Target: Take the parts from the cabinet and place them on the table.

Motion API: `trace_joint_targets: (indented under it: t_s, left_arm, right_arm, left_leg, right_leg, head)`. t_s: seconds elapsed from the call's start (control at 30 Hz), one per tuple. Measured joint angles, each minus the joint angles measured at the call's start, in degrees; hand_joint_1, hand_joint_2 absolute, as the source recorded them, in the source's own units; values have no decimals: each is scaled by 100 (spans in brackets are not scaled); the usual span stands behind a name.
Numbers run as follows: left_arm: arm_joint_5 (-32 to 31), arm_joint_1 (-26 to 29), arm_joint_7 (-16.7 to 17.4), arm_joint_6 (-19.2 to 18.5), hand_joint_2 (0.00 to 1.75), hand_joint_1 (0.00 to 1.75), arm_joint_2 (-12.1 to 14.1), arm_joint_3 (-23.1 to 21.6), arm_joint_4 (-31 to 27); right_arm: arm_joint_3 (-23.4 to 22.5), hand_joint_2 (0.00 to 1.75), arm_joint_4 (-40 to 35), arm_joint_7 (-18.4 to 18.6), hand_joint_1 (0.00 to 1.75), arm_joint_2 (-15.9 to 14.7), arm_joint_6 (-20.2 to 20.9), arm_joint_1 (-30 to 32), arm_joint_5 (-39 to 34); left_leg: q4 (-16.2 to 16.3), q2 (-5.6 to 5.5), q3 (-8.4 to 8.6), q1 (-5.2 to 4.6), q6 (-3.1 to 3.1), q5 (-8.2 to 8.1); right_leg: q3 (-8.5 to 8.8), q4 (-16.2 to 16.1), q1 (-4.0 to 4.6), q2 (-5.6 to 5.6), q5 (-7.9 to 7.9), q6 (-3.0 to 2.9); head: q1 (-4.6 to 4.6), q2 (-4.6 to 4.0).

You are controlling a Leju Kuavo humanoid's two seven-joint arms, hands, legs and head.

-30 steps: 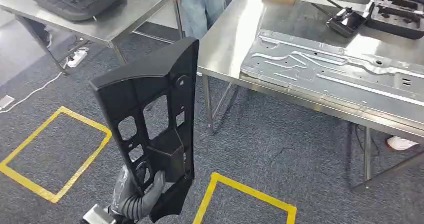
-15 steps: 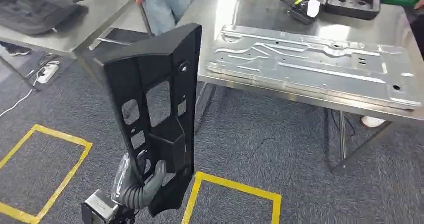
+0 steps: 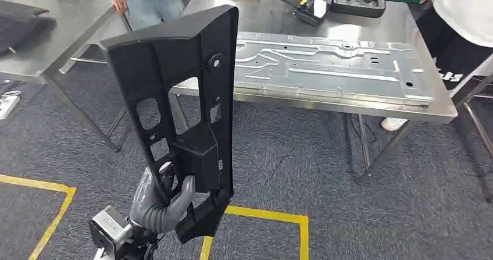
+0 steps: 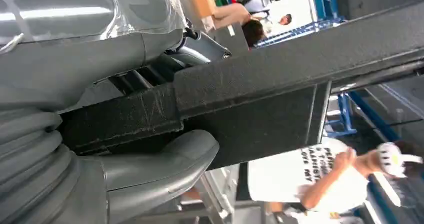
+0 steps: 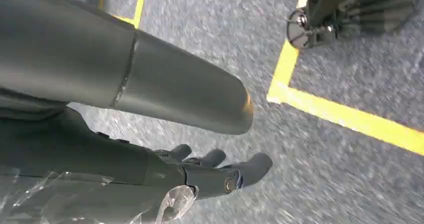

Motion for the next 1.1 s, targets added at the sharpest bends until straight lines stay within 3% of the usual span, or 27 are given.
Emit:
trace_joint_targets:
  t_s: [0.03,0.07,0.1,0.13,0.17,0.2,0.27,0.3,0.33,0.43,0.47,0.5,0.53,0.6,0.63,0.67,0.7,0.77,0.8,0.83,0.87,0.93,0.97,1.0,1.03,1.07,1.1]
  left_arm:
    - [13,-20,-17,-2,175,175,-9,-11,0]
    - [37,-15,-13,-4,175,175,-9,-24,0]
    - [39,-15,-11,-4,175,175,-9,-28,0]
    - [52,-16,-11,-7,175,175,-9,-33,0]
    - [52,-16,-11,-7,175,175,-9,-39,0]
    - [52,-18,-13,-13,175,175,-9,-46,0]
    - [57,-26,-17,-13,175,175,-9,-61,0]
    - [57,-37,-20,-13,175,175,-9,-63,0]
    - [68,-51,-20,-9,175,175,-9,-68,0]
    - [76,-58,-50,4,175,175,-9,-79,0]
    - [79,-58,-66,7,175,175,-11,-76,0]
    - [79,-59,-83,11,175,175,-11,-79,0]
    - [79,-66,-98,18,175,175,-9,-76,0]
    - [83,-48,-98,31,175,175,-9,-76,0]
    - [87,-30,-98,31,175,175,-9,-79,0]
    - [90,-17,-98,31,175,175,-9,-79,0]
    - [94,-14,-98,31,175,175,-7,-79,0]
    - [92,-19,-100,37,175,175,-7,-76,0]
    - [92,-20,-103,37,175,175,-6,-76,0]
    - [94,-3,-100,44,175,175,0,-74,0]
    - [94,-13,-105,46,175,175,0,-74,0]
    - [94,-8,-100,48,175,175,7,-74,-2]
    - [94,-15,-107,48,175,175,7,-72,-11]
    - [94,-9,-109,48,175,175,7,-74,-11]
    - [94,-13,-114,46,175,175,9,-74,-11]
    - [98,-6,-112,53,175,175,11,-72,-7]
    - [98,-5,-111,55,175,175,20,-70,-2]
  right_arm:
    - [0,0,-2,2,0,0,-17,-6,0]
    - [2,0,-2,-6,0,0,-24,-14,2]
    - [0,0,-2,-9,0,2,-28,-21,-4]
    - [2,0,-2,-20,0,2,-26,-17,-2]
    - [2,0,-2,-35,0,0,-26,-18,-2]
    - [0,0,-2,-42,0,-7,-22,-19,0]
    - [2,0,-2,-68,0,-22,-15,-19,24]
    - [2,0,-2,-81,0,-9,-9,-16,72]
    - [2,0,-2,-90,0,-15,0,-12,90]
    - [2,0,-2,-122,0,-24,7,2,136]
    - [2,0,-2,-127,0,-24,7,-25,142]
    - [0,0,-2,-131,0,-26,7,-7,142]
    - [0,0,-2,-131,0,-35,5,-11,149]
    - [2,0,-2,-131,0,-35,4,-30,162]
    - [2,0,-2,-131,0,-35,4,-29,179]
    - [2,0,-2,-131,0,-35,4,-27,179]
    - [4,0,-2,-129,0,-35,4,-25,177]
    - [9,0,-2,-129,0,-35,2,-24,186]
    - [11,0,-2,-129,0,-28,0,12,190]
    - [11,0,-2,-131,0,-15,0,-20,192]
    - [13,0,-7,-131,0,-2,-4,-45,192]
    - [13,0,-7,-131,0,-4,-15,-21,199]
    - [20,0,-7,-136,0,-4,-17,-21,205]
    - [20,0,-7,-136,0,-13,-17,0,203]
    - [22,0,-7,-133,0,-11,-17,17,203]
    - [22,0,-7,-133,0,-15,-15,15,208]
    - [22,0,-7,-133,0,-15,-15,13,208]
  left_leg:
    - [-2,47,-16,9,33,4]
    - [-2,106,-21,8,34,2]
    - [-1,184,-25,8,35,1]
    - [0,251,-31,8,34,-3]
    - [1,312,-30,15,30,-6]
    - [4,361,-21,29,8,-18]
    - [47,409,5,59,-75,-70]
    - [86,443,-16,35,-132,-111]
    - [137,446,-31,11,-166,-159]
    - [101,464,10,14,-203,-177]
    - [125,459,16,39,-234,-226]
    - [308,323,-24,59,-269,-296]
    - [714,239,-246,69,-300,-421]
    - [1744,194,-885,84,-346,-718]
    - [2086,187,-1146,84,-348,-734]
    - [2147,178,-1292,84,-335,-619]
    - [1909,165,-1279,83,-309,-342]
    - [853,114,-966,62,-209,452]
    - [461,51,-857,27,-149,631]
    - [488,23,-792,-16,-97,523]
    - [321,32,-760,-72,-27,478]
    - [62,61,-589,-86,112,354]
    - [-92,37,-424,-47,115,354]
    - [-217,33,-253,-40,104,346]
    - [-307,37,-121,-39,122,313]
    - [-373,40,7,-42,124,256]
    - [-408,45,126,-55,124,177]
  right_leg:
    - [-162,351,7,-183,-249,12]
    - [-351,794,3,-277,-480,33]
    - [-542,1245,-8,-332,-664,62]
    - [-652,1530,-19,-358,-725,96]
    - [-611,1483,-30,-376,-643,123]
    - [-422,1180,-47,-402,-457,154]
    - [197,119,-96,-498,-24,219]
    - [370,-194,-90,-564,-96,236]
    - [361,-231,-95,-481,-80,105]
    - [362,-221,-53,-449,-139,-22]
    - [423,-227,-84,-422,-162,-69]
    - [483,-236,-86,-419,-192,-110]
    - [523,-237,-88,-417,-219,-146]
    - [581,-237,-85,-361,-291,-173]
    - [626,-236,-83,-323,-332,-172]
    - [697,-237,-83,-287,-387,-169]
    - [789,-239,-83,-246,-451,-162]
    - [996,-257,-83,-181,-589,-140]
    - [1044,-304,-116,-164,-641,-130]
    - [1058,-359,-83,-138,-661,-86]
    - [1086,-455,-124,-127,-633,-25]
    - [1196,-558,-124,-153,-490,94]
    - [1267,-559,-121,-162,-436,132]
    - [1159,-289,-116,-250,-372,73]
    - [928,120,-94,-304,-321,25]
    - [616,566,-60,-312,-401,-18]
    - [318,902,-24,-318,-609,-38]
  head:
    - [0,0]
    - [22,0]
    - [22,0]
    - [22,0]
    - [24,0]
    - [24,0]
    - [24,0]
    - [26,0]
    - [22,0]
    - [0,0]
    - [0,0]
    - [-13,-2]
    - [-26,-2]
    - [-31,0]
    - [-31,0]
    - [-33,0]
    - [-33,0]
    - [-33,-2]
    - [-33,-2]
    - [-31,-4]
    - [-55,0]
    - [-59,0]
    - [-61,2]
    - [-24,0]
    - [-20,0]
    - [-15,0]
    - [-11,0]
